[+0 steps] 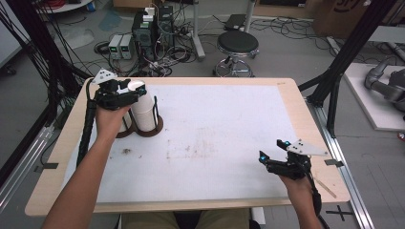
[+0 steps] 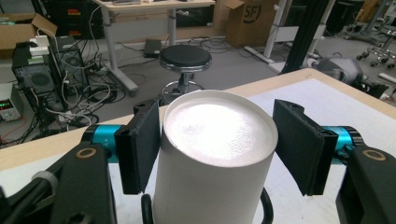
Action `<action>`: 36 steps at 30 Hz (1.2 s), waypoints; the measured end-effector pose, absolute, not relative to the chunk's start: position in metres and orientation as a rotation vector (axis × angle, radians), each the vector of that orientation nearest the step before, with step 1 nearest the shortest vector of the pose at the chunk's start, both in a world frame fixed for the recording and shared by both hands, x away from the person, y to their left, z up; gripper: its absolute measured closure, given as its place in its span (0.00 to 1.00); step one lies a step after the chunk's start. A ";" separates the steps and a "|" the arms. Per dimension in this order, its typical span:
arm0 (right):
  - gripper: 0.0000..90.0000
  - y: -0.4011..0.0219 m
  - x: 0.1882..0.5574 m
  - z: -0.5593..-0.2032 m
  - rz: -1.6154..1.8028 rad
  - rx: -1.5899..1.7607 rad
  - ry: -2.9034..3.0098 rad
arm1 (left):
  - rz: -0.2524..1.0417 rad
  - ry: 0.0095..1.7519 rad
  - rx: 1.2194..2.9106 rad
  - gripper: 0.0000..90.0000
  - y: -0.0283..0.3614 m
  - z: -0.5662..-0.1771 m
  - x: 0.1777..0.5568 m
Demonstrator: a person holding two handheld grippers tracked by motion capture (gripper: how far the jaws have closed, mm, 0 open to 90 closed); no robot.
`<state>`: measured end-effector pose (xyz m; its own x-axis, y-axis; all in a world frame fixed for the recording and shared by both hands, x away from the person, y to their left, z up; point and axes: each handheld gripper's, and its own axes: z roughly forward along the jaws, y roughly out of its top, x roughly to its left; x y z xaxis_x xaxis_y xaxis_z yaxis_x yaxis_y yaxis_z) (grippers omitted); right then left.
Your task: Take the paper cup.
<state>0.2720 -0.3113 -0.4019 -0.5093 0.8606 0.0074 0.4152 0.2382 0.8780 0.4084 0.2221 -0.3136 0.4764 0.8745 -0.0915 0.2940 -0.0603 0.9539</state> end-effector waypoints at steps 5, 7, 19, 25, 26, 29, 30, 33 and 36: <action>0.22 -0.311 0.272 -0.402 1.213 1.160 2.033 | 0.663 1.031 1.594 0.38 0.222 -0.310 0.406; 0.22 -0.311 0.272 -0.402 1.213 1.160 2.033 | 0.667 1.026 1.582 0.38 0.222 -0.307 0.405; 0.22 -0.311 0.272 -0.402 1.213 1.158 2.032 | 0.716 0.954 1.509 0.39 0.221 -0.269 0.394; 0.22 -0.312 0.270 -0.401 1.216 1.163 2.026 | 0.724 0.911 1.463 0.39 0.223 -0.248 0.382; 0.22 -0.312 0.270 -0.400 1.217 1.163 2.027 | 0.726 0.902 1.456 0.39 0.223 -0.245 0.379; 0.22 -0.311 0.271 -0.400 1.215 1.157 2.029 | 0.732 0.875 1.439 0.39 0.222 -0.235 0.372; 0.22 -0.311 0.270 -0.400 1.214 1.159 2.028 | 0.734 0.866 1.436 0.39 0.222 -0.233 0.370; 0.22 -0.311 0.270 -0.400 1.217 1.153 2.027 | 0.729 0.824 1.436 0.39 0.220 -0.228 0.363; 0.22 -0.310 0.269 -0.399 1.218 1.155 2.026 | 0.708 0.783 1.434 0.39 0.217 -0.225 0.354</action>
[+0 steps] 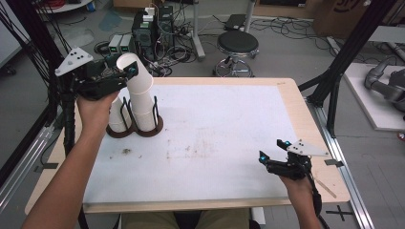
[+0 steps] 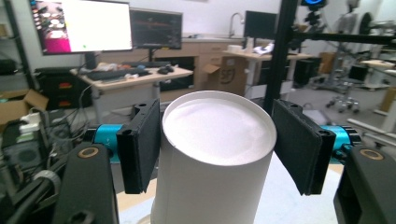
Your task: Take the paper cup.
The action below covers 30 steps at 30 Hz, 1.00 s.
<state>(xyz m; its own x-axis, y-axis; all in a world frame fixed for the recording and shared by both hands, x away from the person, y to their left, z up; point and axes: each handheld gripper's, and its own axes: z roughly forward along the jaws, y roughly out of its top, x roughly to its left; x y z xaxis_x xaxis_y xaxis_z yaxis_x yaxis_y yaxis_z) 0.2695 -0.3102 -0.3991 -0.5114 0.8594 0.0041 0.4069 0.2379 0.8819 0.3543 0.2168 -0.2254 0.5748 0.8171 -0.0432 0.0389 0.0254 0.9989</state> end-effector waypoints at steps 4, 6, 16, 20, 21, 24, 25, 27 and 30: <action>0.22 -0.308 0.270 -0.399 1.221 1.146 2.031 | 0.653 0.724 1.439 0.39 0.211 -0.228 0.344; 0.22 -0.307 0.270 -0.399 1.222 1.145 2.038 | 0.613 0.701 1.444 0.39 0.207 -0.232 0.341; 0.22 -0.300 0.271 -0.398 1.244 1.119 2.068 | 0.455 0.568 1.524 0.39 0.185 -0.265 0.329; 0.22 -0.296 0.272 -0.398 1.257 1.109 2.073 | 0.430 0.515 1.546 0.39 0.177 -0.279 0.325; 0.22 -0.295 0.273 -0.398 1.257 1.101 2.075 | 0.430 0.507 1.553 0.39 0.175 -0.282 0.324; 0.22 -0.292 0.274 -0.397 1.262 1.099 2.079 | 0.432 0.486 1.566 0.39 0.171 -0.292 0.321; 0.22 -0.291 0.274 -0.397 1.266 1.101 2.079 | 0.432 0.483 1.564 0.39 0.170 -0.295 0.319; 0.22 -0.289 0.276 -0.397 1.267 1.099 2.085 | 0.426 0.479 1.569 0.39 0.168 -0.302 0.318; 0.22 -0.286 0.277 -0.397 1.270 1.095 2.091 | 0.421 0.477 1.591 0.39 0.166 -0.312 0.317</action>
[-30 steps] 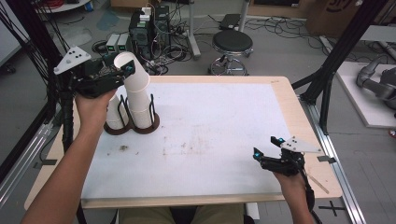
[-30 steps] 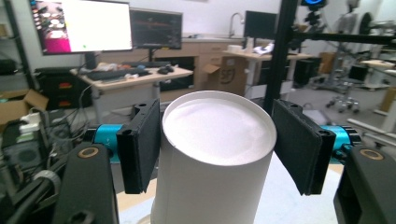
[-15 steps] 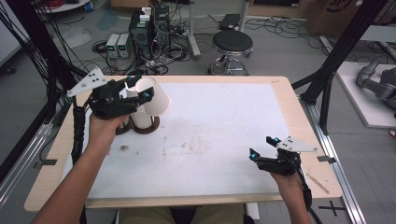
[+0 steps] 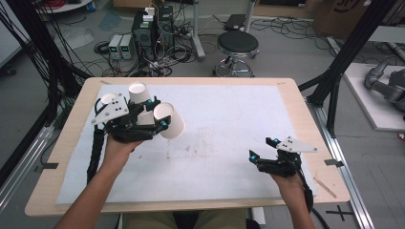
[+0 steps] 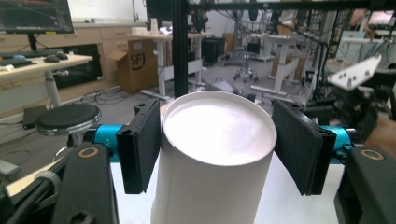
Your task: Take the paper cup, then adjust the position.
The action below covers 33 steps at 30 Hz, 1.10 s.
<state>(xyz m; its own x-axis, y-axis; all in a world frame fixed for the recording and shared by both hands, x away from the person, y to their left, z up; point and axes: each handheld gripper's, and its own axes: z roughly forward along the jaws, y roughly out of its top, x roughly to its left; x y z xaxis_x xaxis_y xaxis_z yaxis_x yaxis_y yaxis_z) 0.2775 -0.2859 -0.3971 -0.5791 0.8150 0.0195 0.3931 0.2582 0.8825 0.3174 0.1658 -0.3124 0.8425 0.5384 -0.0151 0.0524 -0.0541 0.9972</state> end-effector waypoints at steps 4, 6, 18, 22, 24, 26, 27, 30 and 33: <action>0.22 -0.282 0.278 -0.397 1.269 1.079 2.100 | 0.409 0.495 1.595 0.39 0.165 -0.323 0.317; 0.22 -0.281 0.277 -0.397 1.273 1.081 2.103 | 0.400 0.503 1.588 0.39 0.164 -0.327 0.317; 0.22 -0.274 0.275 -0.392 1.331 1.046 2.117 | 0.354 0.495 1.611 0.39 0.153 -0.342 0.320; 0.22 -0.259 0.277 -0.391 1.356 1.006 2.162 | 0.341 0.487 1.619 0.39 0.150 -0.348 0.319; 0.22 -0.251 0.279 -0.390 1.366 0.968 2.188 | 0.336 0.482 1.626 0.39 0.148 -0.350 0.319; 0.22 -0.243 0.281 -0.389 1.382 0.929 2.208 | 0.331 0.476 1.635 0.39 0.147 -0.351 0.319; 0.22 -0.238 0.282 -0.388 1.395 0.918 2.221 | 0.324 0.469 1.633 0.39 0.146 -0.351 0.318; 0.22 -0.225 0.285 -0.385 1.438 0.854 2.254 | 0.312 0.457 1.633 0.39 0.145 -0.350 0.317; 0.22 -0.212 0.289 -0.383 1.472 0.790 2.294 | 0.301 0.445 1.641 0.39 0.143 -0.350 0.315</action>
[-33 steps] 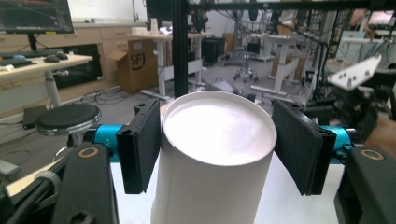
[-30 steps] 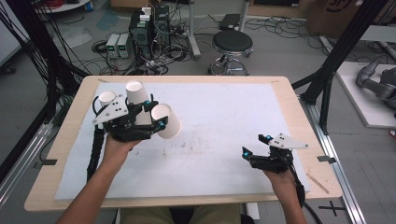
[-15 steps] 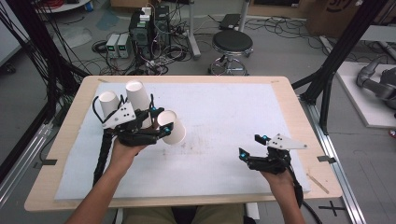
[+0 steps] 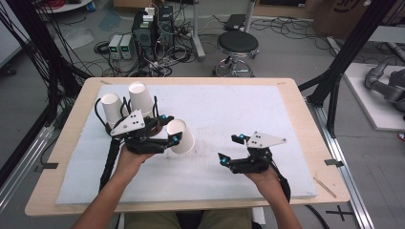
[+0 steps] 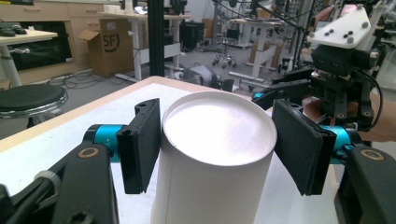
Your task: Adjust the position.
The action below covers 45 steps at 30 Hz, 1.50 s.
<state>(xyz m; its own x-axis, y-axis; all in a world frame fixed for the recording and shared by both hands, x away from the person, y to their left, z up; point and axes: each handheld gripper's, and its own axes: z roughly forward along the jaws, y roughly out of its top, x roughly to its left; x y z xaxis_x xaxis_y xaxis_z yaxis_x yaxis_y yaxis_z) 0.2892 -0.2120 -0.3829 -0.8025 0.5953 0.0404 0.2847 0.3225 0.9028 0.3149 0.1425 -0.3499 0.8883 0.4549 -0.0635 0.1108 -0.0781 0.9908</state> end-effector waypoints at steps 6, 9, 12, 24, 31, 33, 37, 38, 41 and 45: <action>0.22 -0.192 0.297 -0.381 1.534 0.684 2.363 | 0.278 0.423 1.654 0.39 0.140 -0.350 0.312; 0.22 -0.183 0.300 -0.382 1.555 0.629 2.394 | 0.260 0.408 1.665 0.39 0.138 -0.351 0.310; 0.22 -0.174 0.303 -0.383 1.570 0.580 2.425 | 0.239 0.390 1.675 0.39 0.133 -0.352 0.308; 0.22 -0.156 0.301 -0.387 1.621 0.460 2.480 | 0.165 0.334 1.703 0.39 0.116 -0.354 0.300; 0.22 -0.150 0.300 -0.390 1.640 0.433 2.488 | 0.132 0.317 1.694 0.39 0.111 -0.354 0.296; 0.22 -0.149 0.300 -0.391 1.664 0.426 2.490 | 0.122 0.313 1.692 0.39 0.110 -0.355 0.296; 0.22 -0.146 0.301 -0.393 1.661 0.403 2.491 | 0.115 0.304 1.688 0.39 0.109 -0.355 0.295; 0.22 -0.146 0.301 -0.394 1.660 0.402 2.492 | 0.114 0.304 1.686 0.39 0.109 -0.355 0.295; 0.25 -0.147 0.301 -0.394 1.667 0.382 2.486 | 0.107 0.305 1.677 0.39 0.109 -0.355 0.296; 0.28 -0.148 0.300 -0.393 1.667 0.371 2.476 | 0.105 0.303 1.673 0.39 0.110 -0.354 0.296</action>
